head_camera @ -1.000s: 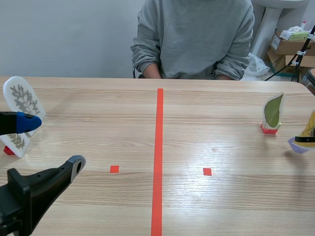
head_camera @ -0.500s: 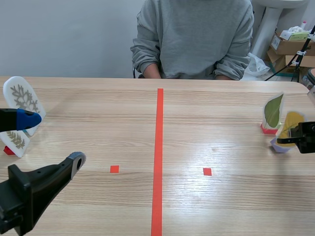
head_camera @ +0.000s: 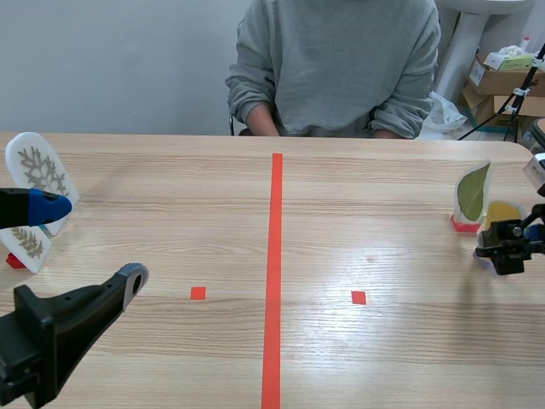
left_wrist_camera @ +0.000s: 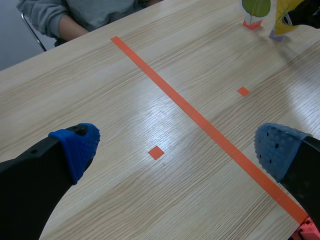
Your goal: Do the leaf sorting experiment
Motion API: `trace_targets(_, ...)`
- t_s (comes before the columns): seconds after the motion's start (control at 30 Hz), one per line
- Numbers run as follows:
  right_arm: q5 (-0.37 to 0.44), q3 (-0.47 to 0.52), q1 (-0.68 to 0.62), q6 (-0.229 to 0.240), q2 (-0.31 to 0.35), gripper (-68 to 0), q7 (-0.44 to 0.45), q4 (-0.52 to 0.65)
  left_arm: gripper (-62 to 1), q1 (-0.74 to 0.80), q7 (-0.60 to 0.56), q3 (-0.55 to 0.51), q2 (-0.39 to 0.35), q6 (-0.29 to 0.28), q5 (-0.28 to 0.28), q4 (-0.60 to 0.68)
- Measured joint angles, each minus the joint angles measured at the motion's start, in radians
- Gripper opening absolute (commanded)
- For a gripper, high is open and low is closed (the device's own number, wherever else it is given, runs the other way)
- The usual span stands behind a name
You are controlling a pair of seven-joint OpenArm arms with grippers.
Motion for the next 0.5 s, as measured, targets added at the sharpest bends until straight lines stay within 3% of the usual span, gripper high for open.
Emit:
trace_targets(0.07, -0.014, 0.0, 0.0, 0.0, 0.0, -5.8, -0.015, 0.0, 1.4, 0.0, 0.0, 0.0, 0.0, 0.0, 0.0, 0.0)
trace_targets(0.1, -0.014, 0.0, 0.0, 0.0, 0.0, -3.4, -0.018, 0.0, 1.4, 0.0, 0.0, 0.0, 0.0, 0.0, 0.0, 0.0)
trace_targets(0.23, 0.011, 0.0, 0.0, 0.007, 0.0, -3.1, -0.069, 0.005, 1.4, 0.0, 0.0, 0.0, 0.0, 0.0, 0.0, 0.0)
trace_targets(0.33, 0.065, 0.003, -0.014, 0.068, 0.002, -3.1, -0.14, 0.039, 1.4, 0.0, 0.0, 0.0, 0.0, 0.0, 0.0, 0.0)
trace_targets(0.5, 0.164, 0.061, -0.166, 0.151, 0.002, -3.1, -0.141, 0.261, 1.4, 0.0, 0.0, 0.0, 0.0, 0.0, 0.0, 0.0)
